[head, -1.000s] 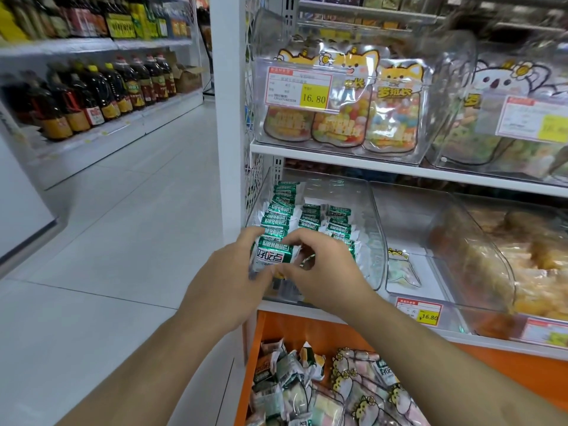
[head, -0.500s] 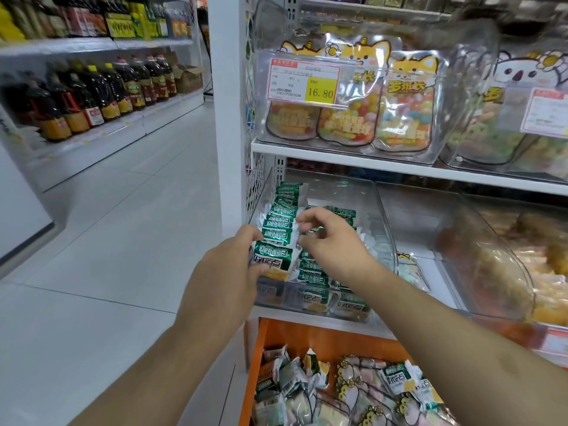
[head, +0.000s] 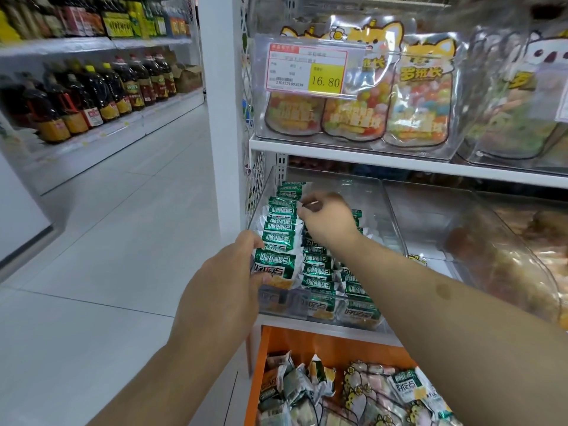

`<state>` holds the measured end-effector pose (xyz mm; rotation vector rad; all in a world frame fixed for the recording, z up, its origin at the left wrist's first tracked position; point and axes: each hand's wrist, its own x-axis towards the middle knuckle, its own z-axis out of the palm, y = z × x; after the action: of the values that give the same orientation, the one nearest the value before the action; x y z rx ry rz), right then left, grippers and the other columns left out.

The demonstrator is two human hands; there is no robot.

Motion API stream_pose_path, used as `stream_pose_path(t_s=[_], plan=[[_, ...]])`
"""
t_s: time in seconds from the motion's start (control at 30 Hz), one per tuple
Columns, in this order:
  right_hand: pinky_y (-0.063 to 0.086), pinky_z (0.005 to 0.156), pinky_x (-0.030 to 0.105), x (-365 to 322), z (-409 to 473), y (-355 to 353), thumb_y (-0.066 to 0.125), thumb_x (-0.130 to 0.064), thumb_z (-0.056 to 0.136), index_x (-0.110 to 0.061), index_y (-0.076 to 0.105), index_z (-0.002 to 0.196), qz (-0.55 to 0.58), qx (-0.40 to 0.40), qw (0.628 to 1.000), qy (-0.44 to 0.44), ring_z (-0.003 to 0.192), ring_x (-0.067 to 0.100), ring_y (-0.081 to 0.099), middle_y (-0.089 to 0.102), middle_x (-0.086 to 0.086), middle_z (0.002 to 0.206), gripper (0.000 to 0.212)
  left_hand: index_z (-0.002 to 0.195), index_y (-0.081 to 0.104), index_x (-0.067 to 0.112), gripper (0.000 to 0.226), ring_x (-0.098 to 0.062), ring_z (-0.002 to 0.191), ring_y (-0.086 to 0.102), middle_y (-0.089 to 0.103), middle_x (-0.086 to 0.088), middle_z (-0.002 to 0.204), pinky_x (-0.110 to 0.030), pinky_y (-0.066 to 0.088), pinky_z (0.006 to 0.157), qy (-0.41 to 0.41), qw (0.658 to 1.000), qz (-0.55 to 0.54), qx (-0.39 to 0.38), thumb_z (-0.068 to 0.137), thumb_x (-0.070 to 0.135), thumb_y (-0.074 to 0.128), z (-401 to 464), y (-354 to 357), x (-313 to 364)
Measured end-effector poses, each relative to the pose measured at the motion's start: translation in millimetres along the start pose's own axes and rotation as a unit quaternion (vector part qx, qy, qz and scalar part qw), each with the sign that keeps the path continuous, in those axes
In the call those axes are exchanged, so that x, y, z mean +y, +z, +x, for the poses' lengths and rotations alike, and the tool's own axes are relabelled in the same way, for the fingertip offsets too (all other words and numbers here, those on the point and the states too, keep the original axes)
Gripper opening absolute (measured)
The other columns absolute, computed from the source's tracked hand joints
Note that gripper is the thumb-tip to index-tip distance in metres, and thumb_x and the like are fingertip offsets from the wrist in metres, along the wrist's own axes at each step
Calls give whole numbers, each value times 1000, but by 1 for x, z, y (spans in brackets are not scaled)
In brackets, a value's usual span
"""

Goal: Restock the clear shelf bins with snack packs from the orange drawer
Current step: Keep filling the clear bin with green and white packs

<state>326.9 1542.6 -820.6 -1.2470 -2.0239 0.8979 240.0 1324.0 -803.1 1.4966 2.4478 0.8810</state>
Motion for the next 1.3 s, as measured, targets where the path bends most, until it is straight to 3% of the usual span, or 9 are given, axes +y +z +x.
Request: stream_pose_path(t_s=[0.17, 0.3, 0.43, 0.6, 0.67, 0.77, 0.87, 0.97, 1.3], plan=[[46, 60, 11, 1, -1, -4, 74, -21, 98, -20, 77, 108, 8, 39, 999, -21, 80, 3, 67, 72, -10, 91, 11, 127, 42, 40, 36, -7, 85, 56, 63, 18, 112, -11, 38, 62, 0, 1000, -11, 5, 100, 38, 66, -1, 1, 0], [48, 62, 14, 2, -3, -4, 74, -21, 97, -21, 77, 107, 17, 50, 998, -21, 81, 5, 68, 72, -10, 90, 10, 126, 42, 40, 33, -6, 82, 52, 53, 22, 103, -9, 33, 60, 8, 1000, -11, 15, 101, 36, 64, -1, 1, 3], [56, 65, 22, 4, -4, -6, 75, -25, 97, -24, 76, 113, 18, 17, 1000, 6, 78, 10, 70, 75, -7, 97, 16, 127, 41, 38, 32, -7, 87, 52, 61, 17, 111, -20, 39, 65, 11, 1000, 4, 20, 103, 35, 62, -1, 2, 4], [45, 49, 17, 2, -24, -16, 69, -32, 101, -30, 66, 120, 40, -2, 999, 1, 57, -2, 62, 69, -12, 98, 20, 131, 44, 36, 34, -9, 88, 51, 68, 10, 121, -21, 38, 65, 15, 999, 24, 24, 103, 34, 63, -2, 1, 6], [46, 53, 18, -3, -41, -21, 69, -24, 100, -27, 66, 117, 106, -11, 994, -4, 63, 5, 60, 66, -7, 95, 17, 131, 45, 35, 34, -8, 87, 51, 69, 10, 119, -20, 36, 62, 16, 999, 25, 26, 102, 34, 64, -2, 0, 6], [54, 74, 18, -8, -74, -33, 74, -17, 96, -23, 70, 117, 201, -86, 973, -69, 86, 13, 65, 66, 6, 103, 22, 130, 45, 34, 34, -9, 84, 53, 70, 9, 115, -22, 38, 61, 18, 999, 31, 32, 102, 34, 64, -2, 1, 5], [58, 80, 28, -6, -98, -36, 84, -27, 88, -33, 72, 113, 128, -141, 974, -120, 99, 12, 67, 68, 1, 110, 29, 133, 44, 35, 36, -10, 84, 53, 69, 9, 116, -15, 31, 54, 13, 999, 33, 35, 102, 35, 63, -3, 2, 6], [60, 81, 34, -4, -106, -30, 88, -28, 85, -35, 73, 108, 65, -127, 980, -139, 103, 8, 64, 68, -10, 110, 29, 137, 43, 34, 41, -10, 85, 53, 69, 7, 121, -14, 31, 54, 14, 998, 36, 40, 102, 36, 64, -3, 5, 5], [55, 82, 23, 0, -106, -27, 85, -34, 87, -31, 72, 113, -54, -80, 973, -211, 99, 3, 61, 63, -14, 108, 29, 139, 44, 35, 40, -7, 89, 50, 66, 12, 120, -16, 29, 55, 45, 993, 87, 68, 103, 40, 60, -5, 15, -1]])
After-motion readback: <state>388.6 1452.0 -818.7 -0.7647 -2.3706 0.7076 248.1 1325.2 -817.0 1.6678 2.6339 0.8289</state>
